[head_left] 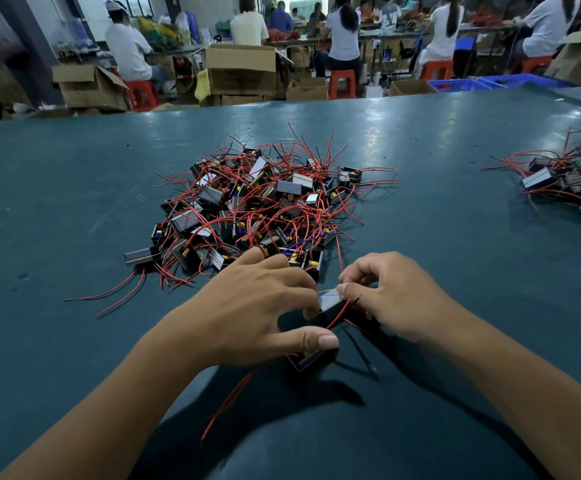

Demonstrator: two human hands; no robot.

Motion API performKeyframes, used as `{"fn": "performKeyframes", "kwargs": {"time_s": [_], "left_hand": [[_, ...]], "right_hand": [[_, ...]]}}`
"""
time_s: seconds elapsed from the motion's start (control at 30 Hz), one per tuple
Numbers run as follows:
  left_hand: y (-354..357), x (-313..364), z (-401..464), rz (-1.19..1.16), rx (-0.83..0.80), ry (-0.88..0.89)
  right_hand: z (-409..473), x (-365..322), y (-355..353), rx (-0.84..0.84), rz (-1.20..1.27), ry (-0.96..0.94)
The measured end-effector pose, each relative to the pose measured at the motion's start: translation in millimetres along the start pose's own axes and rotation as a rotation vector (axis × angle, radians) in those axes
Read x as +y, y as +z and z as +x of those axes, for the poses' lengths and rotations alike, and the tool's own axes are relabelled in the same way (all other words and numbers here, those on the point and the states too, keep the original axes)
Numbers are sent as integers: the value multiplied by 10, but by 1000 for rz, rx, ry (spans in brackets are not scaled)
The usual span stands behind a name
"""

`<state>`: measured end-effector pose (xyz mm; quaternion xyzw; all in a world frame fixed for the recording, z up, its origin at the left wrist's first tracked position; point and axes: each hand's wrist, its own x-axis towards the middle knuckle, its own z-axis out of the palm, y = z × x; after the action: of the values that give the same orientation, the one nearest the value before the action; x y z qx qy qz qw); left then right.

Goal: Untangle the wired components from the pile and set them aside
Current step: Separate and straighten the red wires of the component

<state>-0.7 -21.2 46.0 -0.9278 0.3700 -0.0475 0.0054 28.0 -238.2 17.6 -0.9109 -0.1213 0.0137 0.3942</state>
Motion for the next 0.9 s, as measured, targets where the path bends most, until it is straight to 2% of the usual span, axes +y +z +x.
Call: {"fn": "performKeyframes", "kwargs": {"time_s": [0.27, 0.8, 0.9], "left_hand": [[17, 43, 7, 3, -74, -34], [86, 349, 58, 7, -42, -140], [94, 380, 74, -6, 10, -172]], "right_hand": [[19, -3, 34, -12, 34, 34], [-53, -26, 97, 6, 121, 96], [-46, -20, 82, 1, 181, 139]]}}
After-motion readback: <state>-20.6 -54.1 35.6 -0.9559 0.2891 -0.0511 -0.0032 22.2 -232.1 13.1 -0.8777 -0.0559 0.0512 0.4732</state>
